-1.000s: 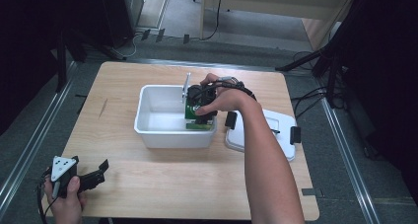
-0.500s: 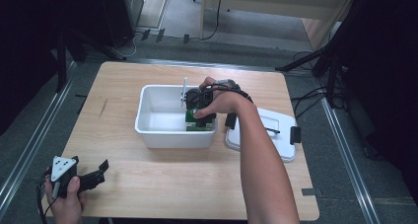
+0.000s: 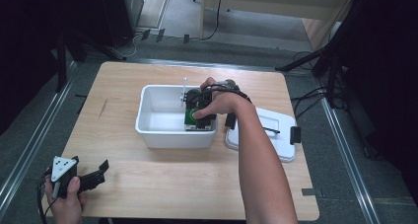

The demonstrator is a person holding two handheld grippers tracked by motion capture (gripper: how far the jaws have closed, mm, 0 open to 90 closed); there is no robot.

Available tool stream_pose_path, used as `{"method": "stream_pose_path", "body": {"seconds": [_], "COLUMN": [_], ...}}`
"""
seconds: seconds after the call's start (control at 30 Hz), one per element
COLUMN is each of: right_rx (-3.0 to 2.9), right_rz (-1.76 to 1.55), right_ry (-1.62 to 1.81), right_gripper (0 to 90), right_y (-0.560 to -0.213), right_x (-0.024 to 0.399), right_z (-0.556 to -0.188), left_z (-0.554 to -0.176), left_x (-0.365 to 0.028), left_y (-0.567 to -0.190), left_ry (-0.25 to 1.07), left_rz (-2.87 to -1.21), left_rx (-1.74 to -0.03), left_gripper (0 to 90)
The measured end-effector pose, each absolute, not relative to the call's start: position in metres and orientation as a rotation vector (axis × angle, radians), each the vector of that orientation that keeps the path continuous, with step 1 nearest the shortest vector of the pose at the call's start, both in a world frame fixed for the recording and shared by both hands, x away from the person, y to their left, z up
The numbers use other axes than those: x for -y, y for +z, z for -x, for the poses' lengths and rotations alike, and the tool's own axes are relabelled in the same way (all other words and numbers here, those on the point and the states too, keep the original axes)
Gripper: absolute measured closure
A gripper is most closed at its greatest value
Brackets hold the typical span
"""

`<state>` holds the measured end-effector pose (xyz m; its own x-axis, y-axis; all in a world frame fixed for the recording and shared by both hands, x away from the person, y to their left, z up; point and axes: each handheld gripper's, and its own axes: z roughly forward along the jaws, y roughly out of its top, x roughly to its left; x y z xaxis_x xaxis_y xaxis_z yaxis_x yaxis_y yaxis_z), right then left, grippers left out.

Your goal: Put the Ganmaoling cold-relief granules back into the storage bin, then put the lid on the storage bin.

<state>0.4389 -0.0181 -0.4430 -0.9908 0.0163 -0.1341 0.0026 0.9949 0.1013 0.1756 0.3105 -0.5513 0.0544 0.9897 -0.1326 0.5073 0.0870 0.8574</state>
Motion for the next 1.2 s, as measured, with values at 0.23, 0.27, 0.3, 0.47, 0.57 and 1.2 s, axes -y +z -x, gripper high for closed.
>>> {"method": "stream_pose_path", "body": {"seconds": [0.23, 0.27, 0.3, 0.47, 0.57, 1.2], "right_rx": [-2.968, -2.963, -2.958, -2.945, -2.933, -2.850], "right_rz": [-0.056, -0.087, -0.090, -0.121, -0.134, -0.281], "right_ry": [0.177, 0.198, 0.212, 0.277, 0.302, 0.319], "right_gripper": [3.4, 1.4, 0.9, 0.0, 0.0, 0.0], "right_y": [-0.436, -0.431, -0.427, -0.412, -0.400, -0.355], "right_x": [0.022, 0.024, 0.025, 0.031, 0.038, 0.131], "right_z": [-0.435, -0.434, -0.433, -0.430, -0.428, -0.404], "left_z": [-0.176, -0.176, -0.176, -0.176, -0.176, -0.177], "left_x": [-0.310, -0.310, -0.310, -0.309, -0.309, -0.308], "left_y": [-0.552, -0.551, -0.551, -0.551, -0.551, -0.552], "left_ry": [0.764, 0.763, 0.764, 0.770, 0.770, 0.782], "left_rz": [-1.528, -1.531, -1.532, -1.535, -1.537, -1.545], "left_rx": [-1.561, -1.563, -1.562, -1.561, -1.559, -1.559], "left_gripper": [0.0, 0.0, 0.0, 0.0, 0.0, 0.0]}}
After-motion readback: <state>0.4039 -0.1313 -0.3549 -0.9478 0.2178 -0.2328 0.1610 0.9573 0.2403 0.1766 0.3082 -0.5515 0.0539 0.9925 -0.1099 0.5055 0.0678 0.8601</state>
